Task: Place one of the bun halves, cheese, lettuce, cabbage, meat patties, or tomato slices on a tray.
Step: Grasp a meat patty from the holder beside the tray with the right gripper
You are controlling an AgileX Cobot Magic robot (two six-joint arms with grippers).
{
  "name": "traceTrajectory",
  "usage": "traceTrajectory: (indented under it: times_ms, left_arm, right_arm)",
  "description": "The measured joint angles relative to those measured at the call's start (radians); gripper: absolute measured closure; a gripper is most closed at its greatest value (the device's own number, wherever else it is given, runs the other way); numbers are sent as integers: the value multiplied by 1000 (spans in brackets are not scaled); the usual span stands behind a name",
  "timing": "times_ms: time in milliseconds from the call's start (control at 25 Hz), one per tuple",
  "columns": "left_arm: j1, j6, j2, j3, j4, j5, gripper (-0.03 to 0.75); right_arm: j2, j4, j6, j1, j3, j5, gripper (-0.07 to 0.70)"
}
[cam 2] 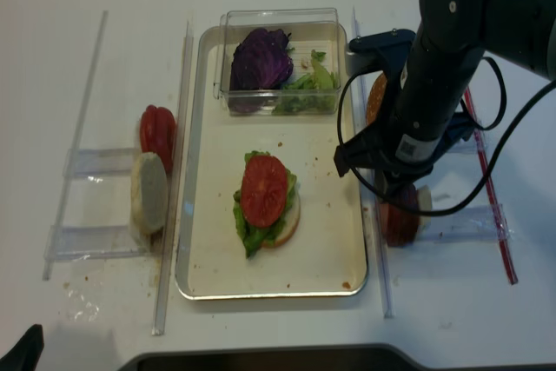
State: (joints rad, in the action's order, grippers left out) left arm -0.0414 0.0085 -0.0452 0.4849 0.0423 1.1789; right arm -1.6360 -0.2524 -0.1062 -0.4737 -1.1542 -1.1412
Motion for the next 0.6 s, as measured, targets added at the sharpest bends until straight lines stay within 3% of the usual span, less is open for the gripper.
traceTrajectory:
  times_ms: [600]
  left_arm:
    - [0,-2,0,0,2,0,255]
  right_arm:
    - [57,-12,21,0,-13,-31,550]
